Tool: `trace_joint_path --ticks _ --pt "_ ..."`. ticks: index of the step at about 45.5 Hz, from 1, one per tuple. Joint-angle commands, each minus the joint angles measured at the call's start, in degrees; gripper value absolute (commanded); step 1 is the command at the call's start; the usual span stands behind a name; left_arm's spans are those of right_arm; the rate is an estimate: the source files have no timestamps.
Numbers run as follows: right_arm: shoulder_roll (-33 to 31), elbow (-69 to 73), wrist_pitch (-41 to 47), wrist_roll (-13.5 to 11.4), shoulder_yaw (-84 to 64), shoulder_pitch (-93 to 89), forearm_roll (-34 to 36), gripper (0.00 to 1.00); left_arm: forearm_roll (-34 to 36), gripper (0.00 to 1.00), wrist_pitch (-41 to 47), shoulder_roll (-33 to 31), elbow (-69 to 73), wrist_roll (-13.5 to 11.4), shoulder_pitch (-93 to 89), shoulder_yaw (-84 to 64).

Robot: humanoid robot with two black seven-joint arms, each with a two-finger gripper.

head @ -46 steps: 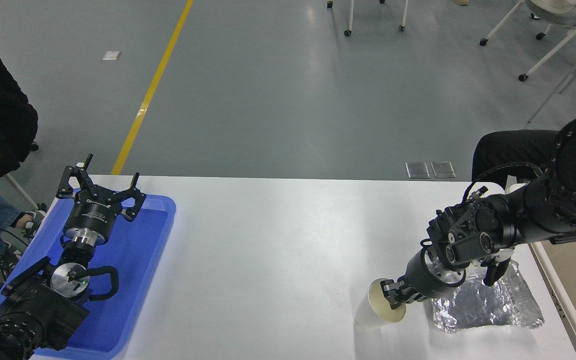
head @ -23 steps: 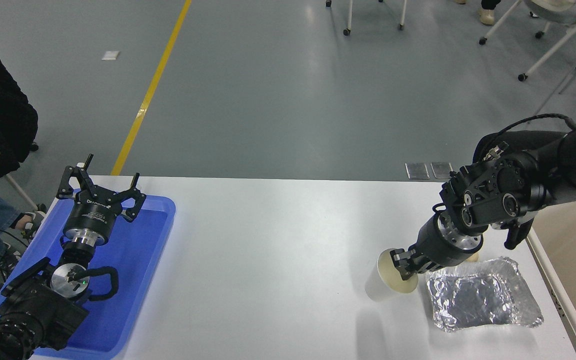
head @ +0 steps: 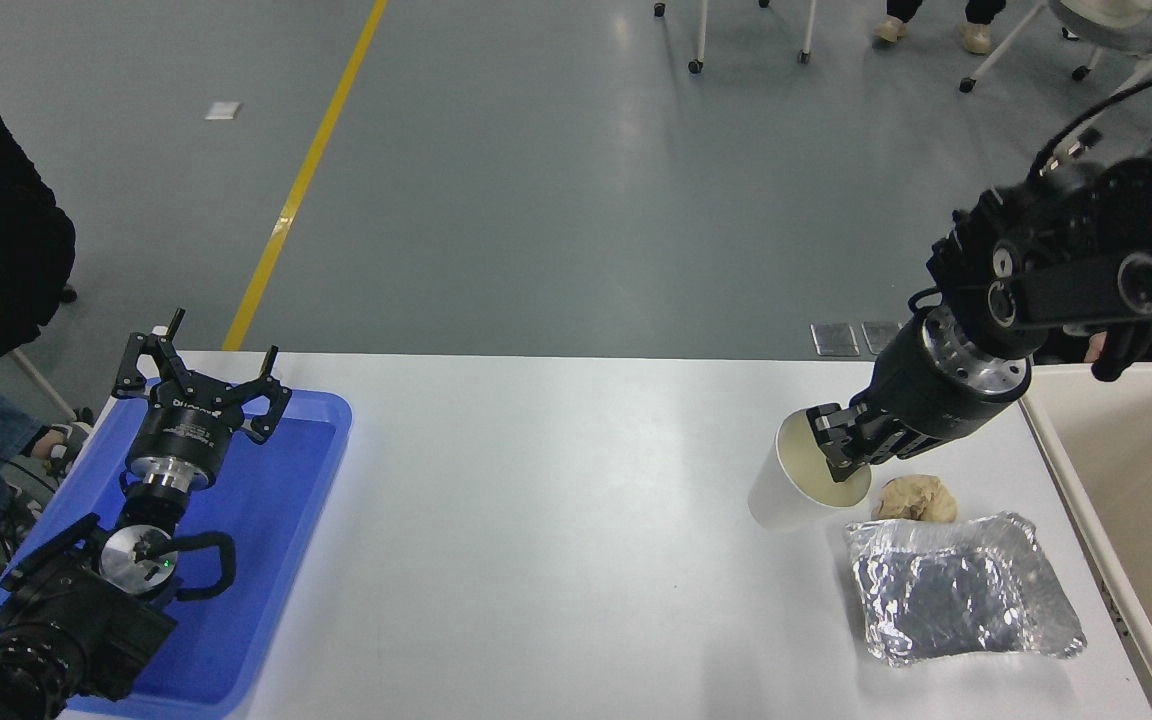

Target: Pick up paper cup place in dustbin

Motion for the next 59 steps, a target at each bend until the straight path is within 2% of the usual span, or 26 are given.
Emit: trace_joint_path --ticks 1,15,26,34,42,55,59 --pt "0.12 3.2 4.9 0.03 -1.39 9.3 0.1 0.0 0.0 1.0 0.0 0.08 0.0 -0.02 0.05 0.0" --pt "2.23 3.64 7.19 0.03 -1.39 12.47 0.19 0.0 0.0 1.0 0.0 0.08 0.0 -0.02 0.05 0.0" --pt "-0.4 3.29 7.54 0.03 -5.69 11.77 -2.0 0.0 0.0 1.0 0.0 0.08 0.0 -0.02 0.05 0.0" --pt "-6.64 2.15 6.75 0.03 -9.03 10.54 -9.73 0.0 0.0 1.0 0.0 0.08 0.0 -0.02 0.05 0.0" --pt "-15.95 -2.77 5.44 0.11 -12.72 5.54 -12.46 0.0 0.0 1.0 0.0 0.08 0.0 -0.02 0.05 0.0" --pt "-33.18 -17.0 1.75 -0.06 -14.05 -4.39 -30.3 0.0 0.0 1.0 0.0 0.08 0.0 -0.02 0.05 0.0" --pt "-36.61 -22.45 -0.62 -0.06 -12.65 -9.14 -32.59 0.0 0.0 1.0 0.0 0.08 0.0 -0.02 0.05 0.0"
